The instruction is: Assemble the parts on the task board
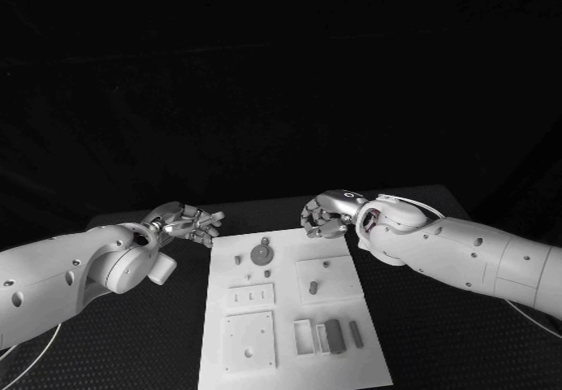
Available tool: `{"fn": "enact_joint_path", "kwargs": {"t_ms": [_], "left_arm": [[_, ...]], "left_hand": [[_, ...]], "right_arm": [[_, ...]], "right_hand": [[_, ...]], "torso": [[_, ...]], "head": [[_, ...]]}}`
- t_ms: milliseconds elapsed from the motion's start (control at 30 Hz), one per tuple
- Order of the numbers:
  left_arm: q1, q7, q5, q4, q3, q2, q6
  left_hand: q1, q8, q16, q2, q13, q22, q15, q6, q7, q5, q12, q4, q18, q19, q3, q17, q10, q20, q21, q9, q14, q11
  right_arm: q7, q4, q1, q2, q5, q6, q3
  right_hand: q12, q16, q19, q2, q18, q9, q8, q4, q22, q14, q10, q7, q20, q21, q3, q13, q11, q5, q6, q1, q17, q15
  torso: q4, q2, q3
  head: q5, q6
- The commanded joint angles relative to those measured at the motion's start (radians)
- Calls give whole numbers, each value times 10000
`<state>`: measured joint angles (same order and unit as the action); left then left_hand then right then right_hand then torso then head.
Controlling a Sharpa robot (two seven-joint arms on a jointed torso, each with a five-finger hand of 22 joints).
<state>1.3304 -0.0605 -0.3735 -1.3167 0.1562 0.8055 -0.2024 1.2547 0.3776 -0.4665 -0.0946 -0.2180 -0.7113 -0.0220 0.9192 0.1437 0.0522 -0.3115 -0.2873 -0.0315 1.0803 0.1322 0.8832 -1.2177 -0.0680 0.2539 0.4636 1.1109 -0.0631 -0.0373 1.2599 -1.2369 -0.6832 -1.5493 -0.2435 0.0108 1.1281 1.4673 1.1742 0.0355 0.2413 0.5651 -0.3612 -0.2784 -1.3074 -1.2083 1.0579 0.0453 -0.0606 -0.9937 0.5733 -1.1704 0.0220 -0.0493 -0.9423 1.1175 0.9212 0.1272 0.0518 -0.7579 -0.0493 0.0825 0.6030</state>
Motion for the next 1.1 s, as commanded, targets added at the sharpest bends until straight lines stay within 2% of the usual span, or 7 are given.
{"fn": "enact_joint_path", "kwargs": {"t_ms": [33,167,367,667,900,967,1100], "left_arm": [[14,377,66,-167,-23,-90,-462],[13,591,188,-482,-21,-221,-553],[5,822,906,-984,17,-450,-824],[-8,973,1206,-1585,298,-458,-763],[-37,1113,1236,-1612,317,-510,-821],[-39,1122,1243,-1625,318,-506,-816],[-40,1148,1285,-1658,319,-514,-805]], "left_hand": [[237,92,-416,-78,-287,-237,160,273,-128,-32,-337,20,-193,241,41,255,-232,-133,263,56,212,162],[508,-48,-812,11,-776,-613,212,338,-132,-32,-688,-20,-76,82,-153,506,45,-259,461,23,-9,178],[796,-418,-955,1,-1008,-812,201,-99,82,-34,-710,-11,-32,-64,-238,531,486,-281,512,-142,-172,44],[756,-524,-1015,30,-1138,-903,178,-198,156,-33,-744,-35,-13,-146,-287,515,634,-265,513,-212,-260,-5],[528,-531,-1085,46,-1258,-986,175,-137,141,-36,-795,-40,-15,-179,-397,499,690,-264,526,-239,-297,-1],[487,-546,-1149,215,-1364,-1066,187,-113,125,-40,-836,-5,-37,-214,-778,483,734,-279,537,-262,-330,12],[484,-562,-1205,305,-1461,-1132,188,-87,124,-35,-864,-41,-37,-223,-1101,449,767,-272,539,-287,-351,13]], "right_arm": [[1203,488,-34,117,-662,477,-5],[1415,796,-35,334,-650,471,-5],[1318,1001,-24,608,-413,382,-5],[1674,1256,36,897,-194,-90,-9],[1825,1482,80,1064,87,-165,-10],[1845,1497,85,1102,87,-197,-10],[1875,1545,95,1130,87,-227,-10]], "right_hand": [[53,42,77,-23,205,380,-151,-81,-161,-112,89,416,-27,-63,6,16,6,9,-785,45,21,0],[56,42,87,-8,205,385,-152,-87,-160,-122,100,410,-31,-65,2,23,11,9,-805,48,14,3],[57,39,98,-2,204,387,-148,-88,-158,-133,111,403,-34,-66,2,32,17,9,-826,47,6,10],[57,38,112,0,205,389,-139,-92,-154,-158,121,400,-39,-65,1,42,23,9,-837,49,22,18],[58,36,135,5,205,392,-132,-95,-149,-183,137,395,-49,-66,-1,55,29,9,-856,51,25,27],[58,37,140,7,205,392,-129,-95,-148,-194,141,395,-51,-66,-1,58,30,9,-858,51,36,29],[57,36,148,8,205,392,-125,-95,-146,-204,146,393,-55,-66,0,63,32,9,-863,52,39,32]], "torso": [[-22,80,8],[-38,141,24],[-26,211,50],[-10,279,77],[-21,260,61],[-33,251,52],[-48,237,52]], "head": [[-79,-46],[-142,-62],[-193,-34],[-312,19],[-377,8],[-394,2],[-397,1]]}}
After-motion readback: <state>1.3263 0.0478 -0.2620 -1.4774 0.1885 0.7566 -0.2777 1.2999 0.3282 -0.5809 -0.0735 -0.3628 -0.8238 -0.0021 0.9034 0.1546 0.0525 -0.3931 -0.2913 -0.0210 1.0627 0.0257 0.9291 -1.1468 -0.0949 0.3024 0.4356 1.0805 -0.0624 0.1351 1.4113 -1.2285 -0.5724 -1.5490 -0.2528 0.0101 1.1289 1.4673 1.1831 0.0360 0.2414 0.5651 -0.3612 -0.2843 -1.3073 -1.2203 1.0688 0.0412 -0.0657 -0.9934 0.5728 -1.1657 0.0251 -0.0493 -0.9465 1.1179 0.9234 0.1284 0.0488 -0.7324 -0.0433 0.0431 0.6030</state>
